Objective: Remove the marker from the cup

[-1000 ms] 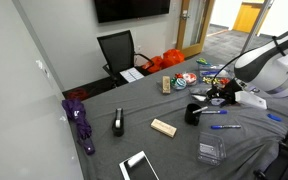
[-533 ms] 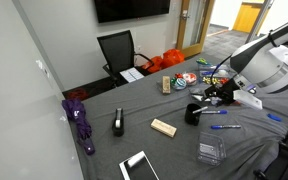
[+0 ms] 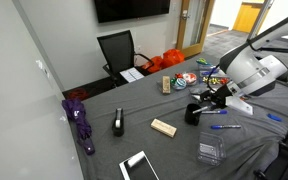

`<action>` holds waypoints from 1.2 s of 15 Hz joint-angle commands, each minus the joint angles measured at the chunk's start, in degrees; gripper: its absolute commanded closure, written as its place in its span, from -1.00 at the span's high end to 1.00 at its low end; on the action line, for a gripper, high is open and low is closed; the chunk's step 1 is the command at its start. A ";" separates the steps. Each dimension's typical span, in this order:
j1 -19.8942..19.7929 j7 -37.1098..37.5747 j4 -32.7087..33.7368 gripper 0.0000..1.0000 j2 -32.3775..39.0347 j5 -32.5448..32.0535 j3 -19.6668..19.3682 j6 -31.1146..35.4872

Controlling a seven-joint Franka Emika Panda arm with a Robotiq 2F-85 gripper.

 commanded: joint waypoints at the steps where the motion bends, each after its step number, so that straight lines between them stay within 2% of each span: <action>1: -0.24 -5.34 2.61 1.00 3.73 4.81 -0.26 -2.03; 8: -0.02 -5.99 3.22 1.00 5.32 6.88 -0.20 -2.24; 18: -0.08 -2.93 1.13 1.00 2.91 3.69 0.06 -1.48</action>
